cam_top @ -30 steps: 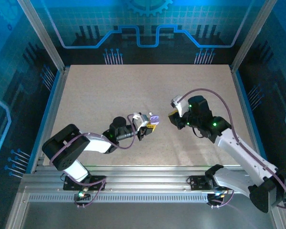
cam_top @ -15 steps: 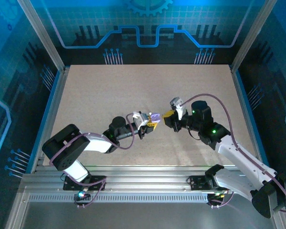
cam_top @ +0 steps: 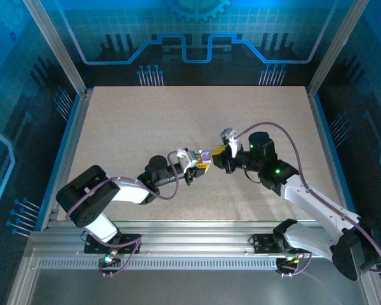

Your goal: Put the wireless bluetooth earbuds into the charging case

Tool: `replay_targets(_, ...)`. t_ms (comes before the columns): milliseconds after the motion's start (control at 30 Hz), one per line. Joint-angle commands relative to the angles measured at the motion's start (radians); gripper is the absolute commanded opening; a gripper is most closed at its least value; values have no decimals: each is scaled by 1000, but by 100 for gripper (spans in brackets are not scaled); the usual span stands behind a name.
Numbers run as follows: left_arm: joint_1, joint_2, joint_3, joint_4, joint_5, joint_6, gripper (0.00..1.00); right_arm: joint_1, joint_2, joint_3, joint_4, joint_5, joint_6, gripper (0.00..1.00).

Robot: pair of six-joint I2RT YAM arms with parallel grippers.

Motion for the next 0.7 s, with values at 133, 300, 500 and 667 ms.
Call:
replay_targets(133, -6, -25, 11, 44, 5, -8, 10, 26, 37, 17, 38, -13, 1, 19)
replay_targets(300, -7, -33, 6, 48, 5, -9, 10, 35, 55, 22, 42, -4, -5, 19)
replay_targets(500, -8, -40, 2, 52, 1, -8, 10, 37, 63, 23, 54, 29, -4, 18)
replay_targets(667, -8, -41, -1, 53, 1, -6, 10, 39, 50, 12, 77, 46, 6, 17)
